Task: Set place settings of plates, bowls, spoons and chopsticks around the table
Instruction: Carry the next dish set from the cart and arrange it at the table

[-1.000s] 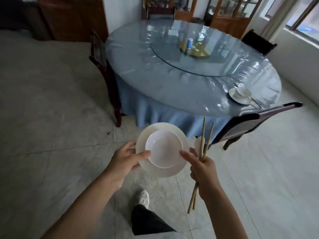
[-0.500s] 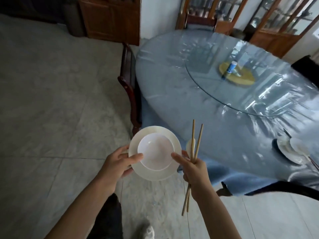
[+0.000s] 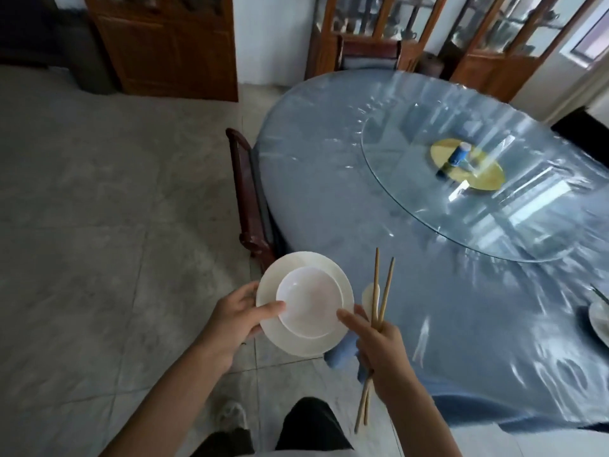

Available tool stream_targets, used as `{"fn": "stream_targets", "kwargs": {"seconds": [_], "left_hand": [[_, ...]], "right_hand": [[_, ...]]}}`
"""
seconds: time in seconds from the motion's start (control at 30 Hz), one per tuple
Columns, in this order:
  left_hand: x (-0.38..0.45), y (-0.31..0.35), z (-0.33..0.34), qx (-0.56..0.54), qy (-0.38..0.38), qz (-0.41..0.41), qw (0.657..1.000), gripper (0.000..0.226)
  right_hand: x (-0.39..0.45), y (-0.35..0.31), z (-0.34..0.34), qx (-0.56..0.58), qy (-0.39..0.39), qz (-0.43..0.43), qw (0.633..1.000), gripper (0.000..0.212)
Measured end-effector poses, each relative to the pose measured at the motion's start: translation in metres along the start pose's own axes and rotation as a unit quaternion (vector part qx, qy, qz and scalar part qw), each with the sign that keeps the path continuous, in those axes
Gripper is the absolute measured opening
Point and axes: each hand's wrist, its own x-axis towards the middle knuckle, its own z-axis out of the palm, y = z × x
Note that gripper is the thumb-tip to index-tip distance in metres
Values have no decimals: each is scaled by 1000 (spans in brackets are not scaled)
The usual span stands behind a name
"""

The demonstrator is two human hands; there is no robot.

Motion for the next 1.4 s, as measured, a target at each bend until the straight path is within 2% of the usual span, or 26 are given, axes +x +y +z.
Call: {"fn": "stream_targets", "kwargs": {"seconds": [0.13,0.23,0.27,0.3,0.4,0.53,0.67,0.73,0.83,1.1,1.17,1.3,1.4], "left_hand": [[60,40,-14,35,-28,-6,999,50],[109,65,-14,47,-48,-18,998,53],[127,73,-12,54,-52,-23,997,52],[146,80,-10,63,-54,-28,996,50],[199,106,-1,84,-58,-38,994,53],[270,138,9,124,-46,-57,990,53],[343,163,15,161,-66,-72,982,49],[374,172,22,179,-89,-92,975,45],[426,183,32,220,-122,-121,960,41],[567,204,59,316,-237,-160,905,25],[592,210,63,341,-265,-162,887,22],[624,219,68,360,-298,-176,866,14],[637,222,68,381,-312,-172,853,11]], "right_hand": [[39,-16,28,45,18,21,999,41],[72,-35,46,55,30,16,998,8],[86,-39,49,65,29,9,997,6],[102,-41,53,74,33,6,997,11],[148,-56,66,86,63,5,994,9],[211,-69,87,107,100,36,988,27],[266,-81,109,127,125,50,983,38],[288,-85,117,143,144,71,977,36],[319,-89,129,169,179,102,964,28],[403,-94,174,198,287,142,927,33],[416,-98,189,218,314,148,912,27],[435,-108,209,196,354,162,900,37],[441,-115,219,170,372,153,900,37]]}}
